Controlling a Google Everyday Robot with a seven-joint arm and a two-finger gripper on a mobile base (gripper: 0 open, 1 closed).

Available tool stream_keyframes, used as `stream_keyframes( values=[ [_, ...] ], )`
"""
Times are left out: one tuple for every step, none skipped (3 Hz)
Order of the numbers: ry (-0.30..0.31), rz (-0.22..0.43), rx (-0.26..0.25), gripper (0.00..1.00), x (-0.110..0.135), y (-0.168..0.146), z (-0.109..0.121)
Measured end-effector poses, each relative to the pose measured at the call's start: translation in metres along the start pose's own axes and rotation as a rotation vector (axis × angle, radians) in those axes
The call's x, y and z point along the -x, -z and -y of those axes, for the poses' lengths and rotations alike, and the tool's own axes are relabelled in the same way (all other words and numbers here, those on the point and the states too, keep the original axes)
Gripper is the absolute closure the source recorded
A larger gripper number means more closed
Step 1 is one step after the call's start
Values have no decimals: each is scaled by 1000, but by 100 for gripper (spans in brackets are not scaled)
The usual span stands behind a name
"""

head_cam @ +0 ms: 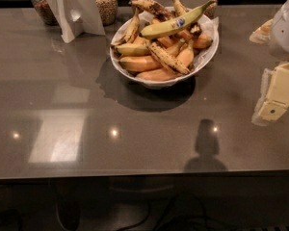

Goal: Pick banana from white bowl

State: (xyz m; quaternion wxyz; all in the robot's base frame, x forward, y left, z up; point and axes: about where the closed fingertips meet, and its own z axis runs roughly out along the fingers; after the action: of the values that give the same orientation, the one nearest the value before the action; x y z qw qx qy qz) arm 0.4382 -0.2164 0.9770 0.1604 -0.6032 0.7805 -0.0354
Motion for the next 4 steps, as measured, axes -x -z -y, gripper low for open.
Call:
stream_keyframes(
  values=[
    [0, 0, 0, 0, 0, 0, 0],
    [52, 43, -55, 0, 13, -1, 12],
    [145, 123, -128, 0, 39, -4, 36],
    [230, 201, -194, 0, 65, -7, 65]
  ],
)
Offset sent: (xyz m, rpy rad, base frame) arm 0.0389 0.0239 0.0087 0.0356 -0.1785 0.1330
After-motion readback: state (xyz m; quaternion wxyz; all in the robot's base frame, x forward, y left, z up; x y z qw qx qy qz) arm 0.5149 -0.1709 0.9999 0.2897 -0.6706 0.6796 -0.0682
